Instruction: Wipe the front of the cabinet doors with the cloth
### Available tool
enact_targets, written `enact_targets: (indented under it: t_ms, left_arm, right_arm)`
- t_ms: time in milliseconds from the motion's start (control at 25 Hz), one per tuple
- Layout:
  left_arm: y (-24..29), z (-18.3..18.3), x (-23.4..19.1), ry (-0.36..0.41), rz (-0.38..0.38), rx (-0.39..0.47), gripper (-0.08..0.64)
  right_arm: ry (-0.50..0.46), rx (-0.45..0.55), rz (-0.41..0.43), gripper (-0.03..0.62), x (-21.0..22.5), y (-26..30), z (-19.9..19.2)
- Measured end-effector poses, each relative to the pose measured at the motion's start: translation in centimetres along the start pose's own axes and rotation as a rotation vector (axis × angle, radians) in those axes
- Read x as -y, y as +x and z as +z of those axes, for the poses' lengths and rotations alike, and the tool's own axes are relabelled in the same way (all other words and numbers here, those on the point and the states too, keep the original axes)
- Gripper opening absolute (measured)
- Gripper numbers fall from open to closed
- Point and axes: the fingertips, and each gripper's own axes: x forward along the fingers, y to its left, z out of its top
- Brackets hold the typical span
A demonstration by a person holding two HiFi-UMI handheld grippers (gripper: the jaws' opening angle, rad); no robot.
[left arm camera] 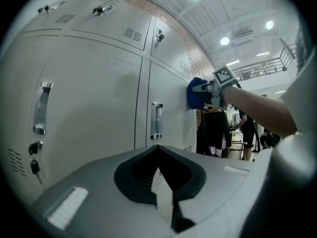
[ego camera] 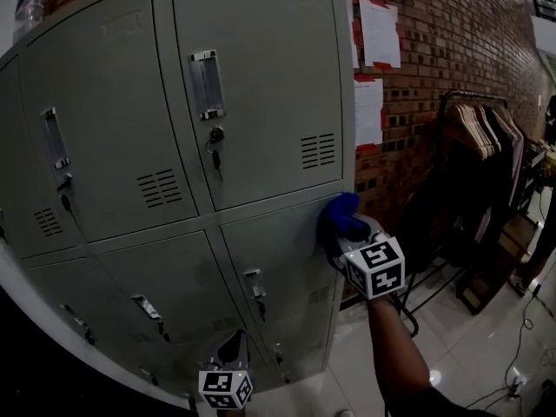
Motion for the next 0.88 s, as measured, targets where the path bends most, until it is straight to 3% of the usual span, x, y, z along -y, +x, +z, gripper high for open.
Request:
enact_targets:
  t_ms: [200,520,880]
  left_arm:
    - [-0.7,0.0,-1.0,-0.011,0.025,0.005,0.014]
    - [-2.4,-0.3,-2.4,-0.022,0.057,0.005,0.013]
    - [-3.4,-1.1,-3.4,-0.037,0.078,-0.009,0.013]
  right_arm:
    - [0.030,0.040,0.115,0.057,-6.6,-0.6,0.3]
    - [-0.012,0.010,0.333,0.057,-19.1,2.7,-0.7]
    - [0.013,0.013,0.348,0.055,-21.2,4.1,-0.7]
